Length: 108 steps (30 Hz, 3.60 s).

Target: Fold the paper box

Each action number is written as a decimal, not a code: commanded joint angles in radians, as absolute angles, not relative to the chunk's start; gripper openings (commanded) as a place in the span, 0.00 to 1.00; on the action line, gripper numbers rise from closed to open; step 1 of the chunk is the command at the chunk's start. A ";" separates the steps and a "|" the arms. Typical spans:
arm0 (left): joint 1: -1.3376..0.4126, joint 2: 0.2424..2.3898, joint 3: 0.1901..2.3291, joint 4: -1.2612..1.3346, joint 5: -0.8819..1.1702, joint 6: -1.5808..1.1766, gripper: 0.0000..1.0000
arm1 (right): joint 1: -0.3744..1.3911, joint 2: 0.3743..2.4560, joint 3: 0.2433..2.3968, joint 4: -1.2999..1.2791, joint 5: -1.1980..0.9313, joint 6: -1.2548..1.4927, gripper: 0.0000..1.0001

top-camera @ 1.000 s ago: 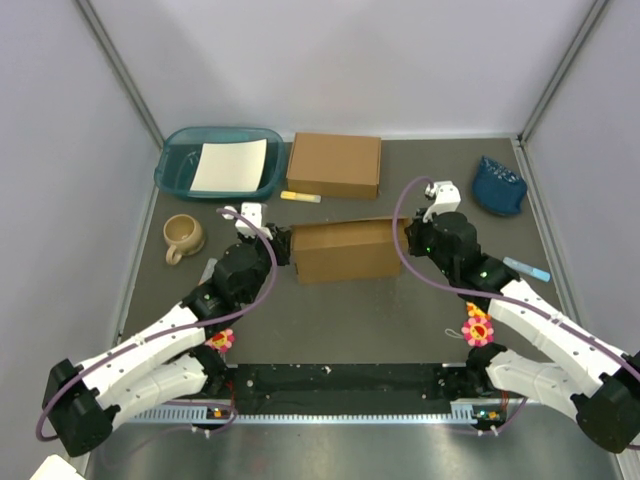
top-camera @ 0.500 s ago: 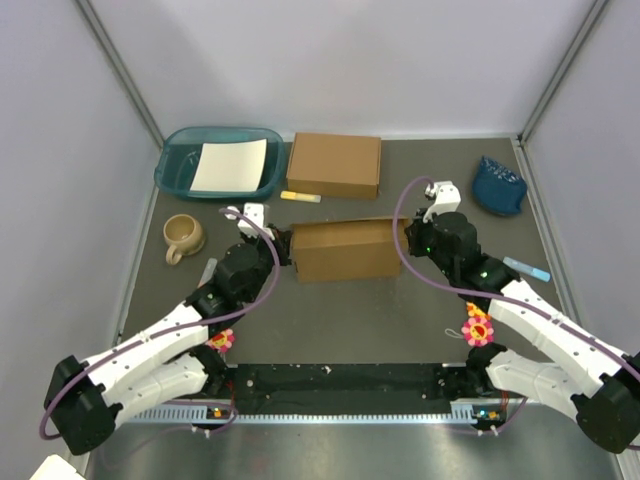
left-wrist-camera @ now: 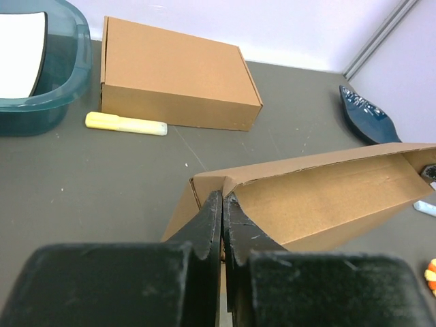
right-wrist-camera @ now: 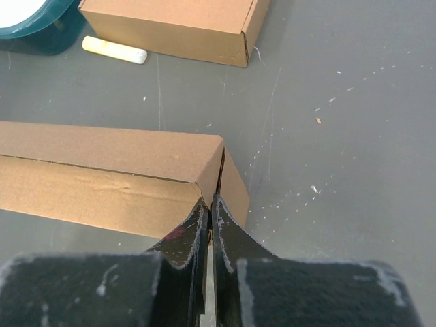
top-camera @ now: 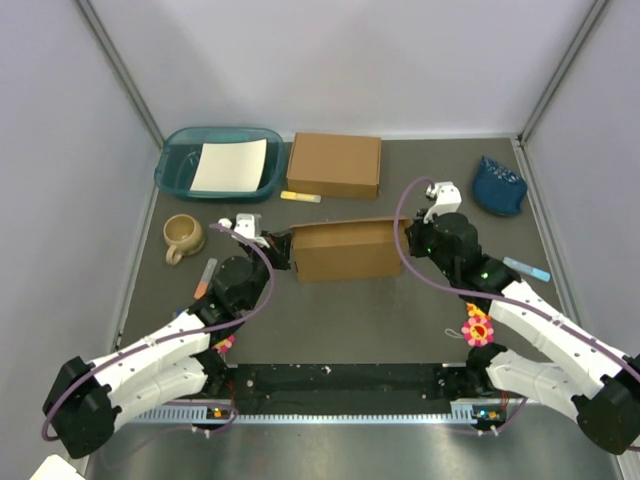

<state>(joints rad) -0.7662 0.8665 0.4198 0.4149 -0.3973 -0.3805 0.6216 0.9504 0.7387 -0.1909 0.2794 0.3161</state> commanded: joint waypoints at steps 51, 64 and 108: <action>-0.917 1.140 0.460 0.137 -0.594 -0.416 0.00 | 0.632 0.916 0.845 -0.364 0.334 0.284 0.37; -0.917 1.163 0.471 0.140 -0.595 -0.403 0.00 | 0.626 0.934 0.896 -0.331 0.360 0.245 0.36; -0.917 1.183 0.460 0.147 -0.574 -0.433 0.00 | 0.592 0.793 0.778 -0.414 0.322 0.365 0.43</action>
